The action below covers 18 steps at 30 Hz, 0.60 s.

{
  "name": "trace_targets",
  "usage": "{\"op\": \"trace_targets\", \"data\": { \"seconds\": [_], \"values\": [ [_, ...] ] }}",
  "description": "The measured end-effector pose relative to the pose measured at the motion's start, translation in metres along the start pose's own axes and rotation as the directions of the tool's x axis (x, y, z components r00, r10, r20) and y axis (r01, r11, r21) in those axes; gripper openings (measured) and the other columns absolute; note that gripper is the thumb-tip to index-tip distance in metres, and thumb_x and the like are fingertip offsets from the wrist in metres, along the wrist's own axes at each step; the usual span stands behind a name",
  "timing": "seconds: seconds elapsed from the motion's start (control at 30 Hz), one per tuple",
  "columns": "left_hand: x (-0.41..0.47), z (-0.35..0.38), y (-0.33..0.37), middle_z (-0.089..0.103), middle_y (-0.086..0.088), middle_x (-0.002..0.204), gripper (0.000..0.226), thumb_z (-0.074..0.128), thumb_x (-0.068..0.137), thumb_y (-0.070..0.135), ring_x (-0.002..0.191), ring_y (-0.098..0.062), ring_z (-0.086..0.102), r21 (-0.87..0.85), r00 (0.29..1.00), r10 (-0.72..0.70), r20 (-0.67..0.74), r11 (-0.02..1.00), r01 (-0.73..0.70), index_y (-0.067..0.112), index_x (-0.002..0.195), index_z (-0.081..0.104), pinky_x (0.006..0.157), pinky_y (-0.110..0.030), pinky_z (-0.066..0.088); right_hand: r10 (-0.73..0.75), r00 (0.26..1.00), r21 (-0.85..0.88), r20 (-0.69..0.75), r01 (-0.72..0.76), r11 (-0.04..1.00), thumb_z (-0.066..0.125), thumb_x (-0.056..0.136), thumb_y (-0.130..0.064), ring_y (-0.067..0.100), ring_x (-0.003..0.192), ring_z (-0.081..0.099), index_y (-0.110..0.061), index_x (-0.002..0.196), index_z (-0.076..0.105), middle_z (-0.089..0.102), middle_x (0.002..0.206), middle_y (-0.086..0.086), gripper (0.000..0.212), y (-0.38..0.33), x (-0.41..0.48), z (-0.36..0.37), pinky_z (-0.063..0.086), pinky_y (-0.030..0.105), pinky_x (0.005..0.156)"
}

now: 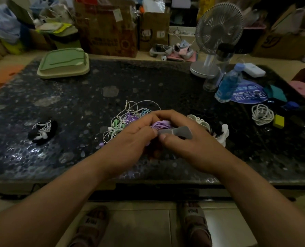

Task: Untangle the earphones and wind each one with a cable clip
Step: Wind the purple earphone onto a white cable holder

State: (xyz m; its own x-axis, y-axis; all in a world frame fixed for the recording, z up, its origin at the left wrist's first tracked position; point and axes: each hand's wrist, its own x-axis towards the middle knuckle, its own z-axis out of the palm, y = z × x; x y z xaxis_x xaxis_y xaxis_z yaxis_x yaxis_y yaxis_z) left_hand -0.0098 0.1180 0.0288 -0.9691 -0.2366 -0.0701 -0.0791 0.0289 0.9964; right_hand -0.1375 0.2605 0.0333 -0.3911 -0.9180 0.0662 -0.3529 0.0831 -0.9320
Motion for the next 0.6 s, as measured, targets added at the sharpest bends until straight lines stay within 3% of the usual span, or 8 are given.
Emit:
{"op": "trace_targets", "data": {
  "seconds": [0.13,0.2,0.43,0.6],
  "values": [
    [0.001,0.0,-0.003,0.064,0.008,0.08,0.031,0.035,0.106,0.005,0.072,-0.01,0.055,0.072,0.997,0.071,-0.025,0.995,-0.069,0.021,0.091,0.058,0.063,-0.021,0.049,-0.019,0.999,-0.125,-0.044,0.013,0.992,0.066,0.101,-0.024,0.01,0.101,0.07,-0.033,0.148,0.042,0.068,0.113,-0.012,0.054,0.003,-0.001,0.006,0.061,0.035,0.087],
    [0.003,0.002,-0.006,0.06,0.008,0.078,0.026,0.034,0.104,0.003,0.071,-0.009,0.053,0.077,0.99,0.127,-0.064,0.989,-0.122,0.014,0.091,0.054,0.06,-0.019,0.048,-0.058,0.996,-0.202,-0.068,0.043,0.978,0.067,0.1,-0.03,0.009,0.106,0.068,-0.033,0.152,0.035,0.063,0.122,-0.012,0.061,0.005,-0.001,0.011,0.06,0.039,0.091],
    [0.006,0.001,-0.01,0.058,0.007,0.073,0.016,0.038,0.09,0.012,0.067,-0.007,0.052,0.071,0.968,0.233,-0.094,0.971,-0.227,0.008,0.084,0.052,0.058,-0.018,0.046,-0.152,0.986,-0.183,-0.075,0.136,0.974,0.067,0.1,-0.028,0.006,0.114,0.065,-0.032,0.156,0.032,0.058,0.131,-0.017,0.066,0.002,-0.001,0.016,0.055,0.029,0.097],
    [0.005,0.002,-0.012,0.058,0.005,0.074,0.018,0.037,0.09,0.009,0.068,-0.006,0.054,0.074,0.965,0.241,-0.101,0.969,-0.235,0.006,0.085,0.054,0.06,-0.017,0.047,-0.184,0.98,-0.211,-0.071,0.166,0.963,0.068,0.098,-0.031,0.002,0.115,0.062,-0.041,0.144,0.033,0.056,0.124,-0.022,0.058,0.003,0.0,0.02,0.054,0.023,0.096]
  ]
}}
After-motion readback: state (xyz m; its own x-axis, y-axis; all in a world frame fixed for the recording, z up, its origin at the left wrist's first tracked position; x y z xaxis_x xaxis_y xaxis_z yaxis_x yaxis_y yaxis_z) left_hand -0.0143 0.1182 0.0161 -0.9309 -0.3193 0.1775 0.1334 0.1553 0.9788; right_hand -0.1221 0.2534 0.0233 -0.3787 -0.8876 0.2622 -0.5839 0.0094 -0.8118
